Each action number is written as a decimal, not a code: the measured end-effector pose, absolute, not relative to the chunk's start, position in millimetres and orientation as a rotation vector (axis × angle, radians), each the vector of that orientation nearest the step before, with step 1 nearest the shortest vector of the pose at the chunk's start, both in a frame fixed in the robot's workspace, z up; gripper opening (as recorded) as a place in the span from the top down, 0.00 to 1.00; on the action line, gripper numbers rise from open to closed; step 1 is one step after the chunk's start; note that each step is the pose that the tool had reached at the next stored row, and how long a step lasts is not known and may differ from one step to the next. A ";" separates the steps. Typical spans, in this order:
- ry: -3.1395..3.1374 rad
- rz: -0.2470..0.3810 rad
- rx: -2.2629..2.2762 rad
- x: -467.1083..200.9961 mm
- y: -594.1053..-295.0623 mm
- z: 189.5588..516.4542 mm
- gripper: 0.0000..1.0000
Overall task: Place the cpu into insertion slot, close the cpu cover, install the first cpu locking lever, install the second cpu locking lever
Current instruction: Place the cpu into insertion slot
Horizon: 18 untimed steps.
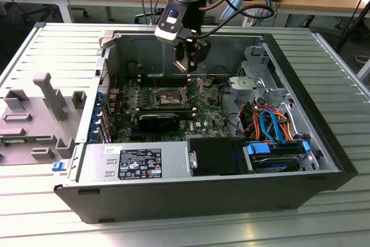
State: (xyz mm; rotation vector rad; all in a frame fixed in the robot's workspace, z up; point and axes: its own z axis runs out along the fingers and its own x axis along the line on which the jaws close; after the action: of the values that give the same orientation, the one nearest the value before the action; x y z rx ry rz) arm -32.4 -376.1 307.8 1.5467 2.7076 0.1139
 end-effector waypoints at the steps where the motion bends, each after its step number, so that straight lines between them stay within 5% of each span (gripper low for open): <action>1: 2.703 0.114 1.554 -32.4 -376.1 307.8 0.46; 18: 2.634 0.112 1.663 -32.4 -376.1 307.4 0.46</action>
State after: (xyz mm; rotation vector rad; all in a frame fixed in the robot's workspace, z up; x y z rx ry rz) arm -32.4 -376.1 307.4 1.6626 2.6343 0.1123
